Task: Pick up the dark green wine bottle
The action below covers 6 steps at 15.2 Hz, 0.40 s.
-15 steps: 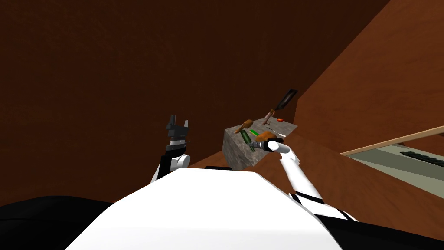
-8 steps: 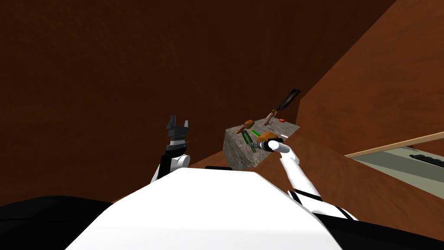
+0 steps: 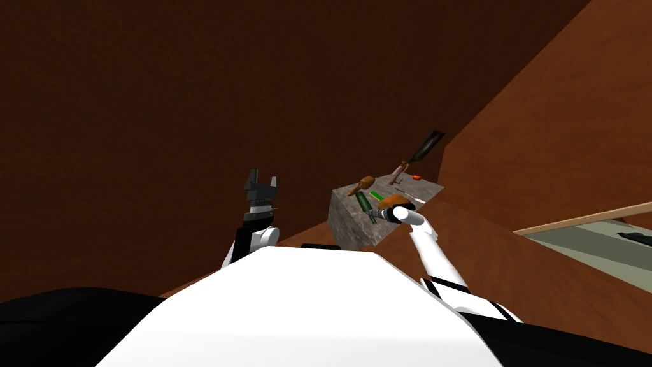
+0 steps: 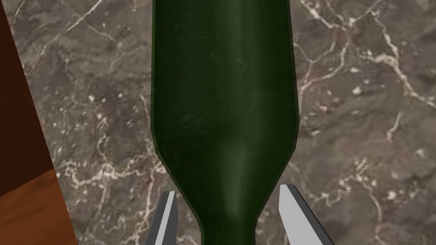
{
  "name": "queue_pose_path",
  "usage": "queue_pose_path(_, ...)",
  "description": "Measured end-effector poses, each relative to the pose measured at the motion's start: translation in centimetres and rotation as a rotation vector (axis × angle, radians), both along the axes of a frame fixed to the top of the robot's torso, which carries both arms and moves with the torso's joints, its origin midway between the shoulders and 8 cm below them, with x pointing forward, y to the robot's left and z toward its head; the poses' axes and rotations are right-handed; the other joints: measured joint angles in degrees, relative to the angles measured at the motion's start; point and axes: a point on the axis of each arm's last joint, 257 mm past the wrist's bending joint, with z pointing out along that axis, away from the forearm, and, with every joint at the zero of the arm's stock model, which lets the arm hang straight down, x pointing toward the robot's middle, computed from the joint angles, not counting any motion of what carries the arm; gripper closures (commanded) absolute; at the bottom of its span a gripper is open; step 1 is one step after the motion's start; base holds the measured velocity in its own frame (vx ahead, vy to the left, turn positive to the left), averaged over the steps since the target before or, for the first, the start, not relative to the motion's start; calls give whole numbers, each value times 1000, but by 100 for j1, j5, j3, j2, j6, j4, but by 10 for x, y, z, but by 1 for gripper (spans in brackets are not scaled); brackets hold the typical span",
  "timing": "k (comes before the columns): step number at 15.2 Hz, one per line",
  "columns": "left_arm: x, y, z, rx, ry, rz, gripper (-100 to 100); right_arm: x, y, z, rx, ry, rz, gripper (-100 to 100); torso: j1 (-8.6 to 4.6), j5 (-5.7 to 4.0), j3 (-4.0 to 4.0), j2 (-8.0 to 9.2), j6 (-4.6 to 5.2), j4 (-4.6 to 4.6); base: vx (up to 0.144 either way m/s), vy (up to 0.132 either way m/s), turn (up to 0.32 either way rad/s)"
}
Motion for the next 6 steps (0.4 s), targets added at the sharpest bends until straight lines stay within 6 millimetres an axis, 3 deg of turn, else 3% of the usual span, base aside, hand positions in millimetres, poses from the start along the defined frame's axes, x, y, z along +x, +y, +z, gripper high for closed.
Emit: queue_pose_path(6, 0, 0, 0, 0, 0, 0, 0, -5, 10, 14, 0, 1, 27, 100, 2, 5, 2, -1, 3, 3, 20, -5, -92)
